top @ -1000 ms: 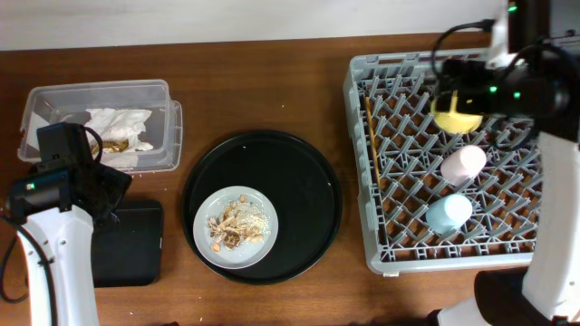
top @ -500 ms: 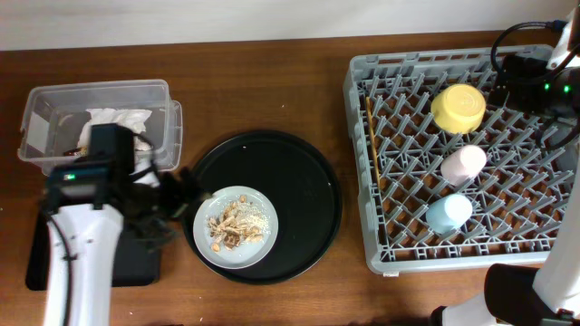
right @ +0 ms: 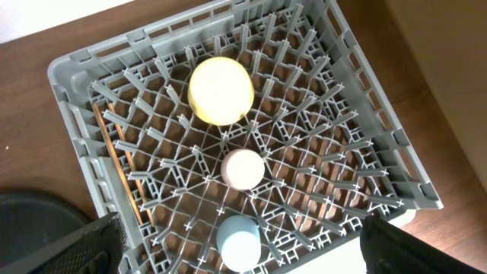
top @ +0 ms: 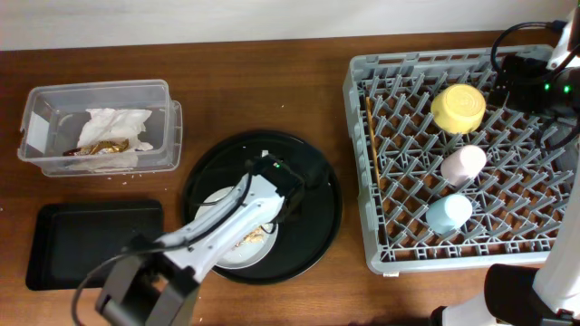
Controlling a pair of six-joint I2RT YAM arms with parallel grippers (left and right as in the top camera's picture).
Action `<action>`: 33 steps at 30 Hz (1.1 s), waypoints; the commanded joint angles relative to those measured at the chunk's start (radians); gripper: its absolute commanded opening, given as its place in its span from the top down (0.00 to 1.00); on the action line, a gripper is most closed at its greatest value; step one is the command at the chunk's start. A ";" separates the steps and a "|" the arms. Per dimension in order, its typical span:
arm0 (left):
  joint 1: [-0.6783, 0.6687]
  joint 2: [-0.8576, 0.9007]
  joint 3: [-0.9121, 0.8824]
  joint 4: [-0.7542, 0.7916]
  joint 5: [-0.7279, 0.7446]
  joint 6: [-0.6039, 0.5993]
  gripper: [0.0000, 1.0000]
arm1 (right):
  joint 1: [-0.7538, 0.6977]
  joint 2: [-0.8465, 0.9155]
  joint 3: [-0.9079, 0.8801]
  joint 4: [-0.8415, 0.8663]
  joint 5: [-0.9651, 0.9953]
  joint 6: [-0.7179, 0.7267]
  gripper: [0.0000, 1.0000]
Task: Sort waste into correct bins and load items into the dishwasher rack
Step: 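Grasp the white plate rim with the left gripper and lift it, then tip the plate with the left gripper over the small black tray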
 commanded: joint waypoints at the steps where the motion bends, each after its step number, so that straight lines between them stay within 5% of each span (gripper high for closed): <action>1: -0.026 0.082 0.002 0.040 -0.029 -0.047 0.54 | -0.003 -0.003 -0.002 -0.006 0.016 -0.006 0.01; 5: -0.065 0.171 0.002 0.045 -0.033 -0.210 0.59 | -0.003 -0.003 -0.002 -0.006 0.016 -0.006 0.01; 10: -0.076 0.237 0.002 0.047 -0.034 -0.230 0.65 | -0.003 -0.003 -0.002 -0.006 0.016 -0.006 0.01; 19: -0.088 0.243 0.002 0.007 -0.035 -0.230 0.99 | -0.003 -0.003 -0.002 -0.006 0.016 -0.006 0.01; 28: -0.065 0.242 0.227 -0.334 -0.105 -0.230 0.99 | -0.003 -0.003 -0.002 -0.006 0.016 -0.006 0.01; 33: 0.156 0.231 0.409 -0.483 -0.138 -0.209 0.99 | -0.003 -0.003 -0.002 -0.006 0.016 -0.006 0.01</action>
